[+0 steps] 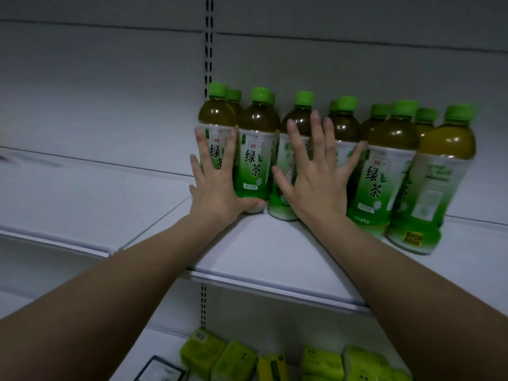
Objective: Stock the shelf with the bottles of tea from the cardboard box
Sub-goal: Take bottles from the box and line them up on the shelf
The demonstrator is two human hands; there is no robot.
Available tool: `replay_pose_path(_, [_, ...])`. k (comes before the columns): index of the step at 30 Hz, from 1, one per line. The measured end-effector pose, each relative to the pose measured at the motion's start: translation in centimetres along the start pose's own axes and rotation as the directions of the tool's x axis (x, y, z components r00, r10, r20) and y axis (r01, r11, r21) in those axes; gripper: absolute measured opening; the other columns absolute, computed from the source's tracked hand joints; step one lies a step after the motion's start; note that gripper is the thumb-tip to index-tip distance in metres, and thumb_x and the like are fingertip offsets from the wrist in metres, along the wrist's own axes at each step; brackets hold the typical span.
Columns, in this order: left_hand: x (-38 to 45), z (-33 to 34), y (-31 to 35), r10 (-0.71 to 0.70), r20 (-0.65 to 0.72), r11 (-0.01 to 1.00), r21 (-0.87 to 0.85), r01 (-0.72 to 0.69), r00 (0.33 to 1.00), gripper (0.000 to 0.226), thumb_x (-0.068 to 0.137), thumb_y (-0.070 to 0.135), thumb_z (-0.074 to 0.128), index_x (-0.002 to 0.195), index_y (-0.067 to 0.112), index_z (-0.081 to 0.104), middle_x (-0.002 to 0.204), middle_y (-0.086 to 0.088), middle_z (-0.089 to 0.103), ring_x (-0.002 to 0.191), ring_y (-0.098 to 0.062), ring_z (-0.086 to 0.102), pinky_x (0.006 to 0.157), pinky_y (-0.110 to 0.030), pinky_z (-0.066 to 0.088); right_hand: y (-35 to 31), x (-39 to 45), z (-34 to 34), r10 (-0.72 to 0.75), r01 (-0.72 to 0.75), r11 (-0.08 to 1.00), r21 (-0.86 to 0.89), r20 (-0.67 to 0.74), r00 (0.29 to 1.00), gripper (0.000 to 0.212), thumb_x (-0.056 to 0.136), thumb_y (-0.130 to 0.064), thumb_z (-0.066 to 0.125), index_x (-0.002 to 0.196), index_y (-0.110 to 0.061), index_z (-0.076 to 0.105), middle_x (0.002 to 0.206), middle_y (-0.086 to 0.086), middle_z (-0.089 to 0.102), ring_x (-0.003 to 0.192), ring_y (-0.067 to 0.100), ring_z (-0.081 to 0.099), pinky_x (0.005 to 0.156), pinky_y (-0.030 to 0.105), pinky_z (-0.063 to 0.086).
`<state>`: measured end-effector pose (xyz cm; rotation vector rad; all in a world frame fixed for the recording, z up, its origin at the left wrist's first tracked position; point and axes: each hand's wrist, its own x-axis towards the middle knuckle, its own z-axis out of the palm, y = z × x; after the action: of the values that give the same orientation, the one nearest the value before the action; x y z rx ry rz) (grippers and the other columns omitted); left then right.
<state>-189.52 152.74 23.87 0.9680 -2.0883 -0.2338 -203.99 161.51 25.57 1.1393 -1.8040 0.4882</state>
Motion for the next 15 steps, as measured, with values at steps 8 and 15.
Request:
replay_pose_path(8, [-1.3,-3.1,1.5,-0.131,0.117,0.991,0.024,0.129,0.984,0.132,0.063,0.058,0.078,0.14,0.051,-0.028,0.152,0.001,-0.041,0.146,-0.038,-0.019,0.11,-0.07,0.01,1.8,-0.8,-6.4,-0.072,0.033,0.975,0.221,0.171,0.983,0.069,0.093,-0.059,0.034,0.151,-0.039,0.002,0.164,-0.004,-0.001,0.151,0.018,-0.002,0.116,0.063,0.004])
replay_pose_path(15, [-3.1,-2.6,7.9,0.072,-0.021,0.993,0.099,-0.07,0.997,0.116,0.072,0.065,0.067,0.141,0.052,-0.025,0.156,0.004,-0.032,0.146,-0.029,-0.023,0.112,-0.069,0.01,6.7,-1.6,-11.2,0.041,-0.036,0.987,0.16,-0.026,0.999,0.066,0.089,-0.049,0.05,0.147,-0.032,0.025,0.152,0.007,0.032,0.14,0.028,0.031,0.11,0.059,0.029])
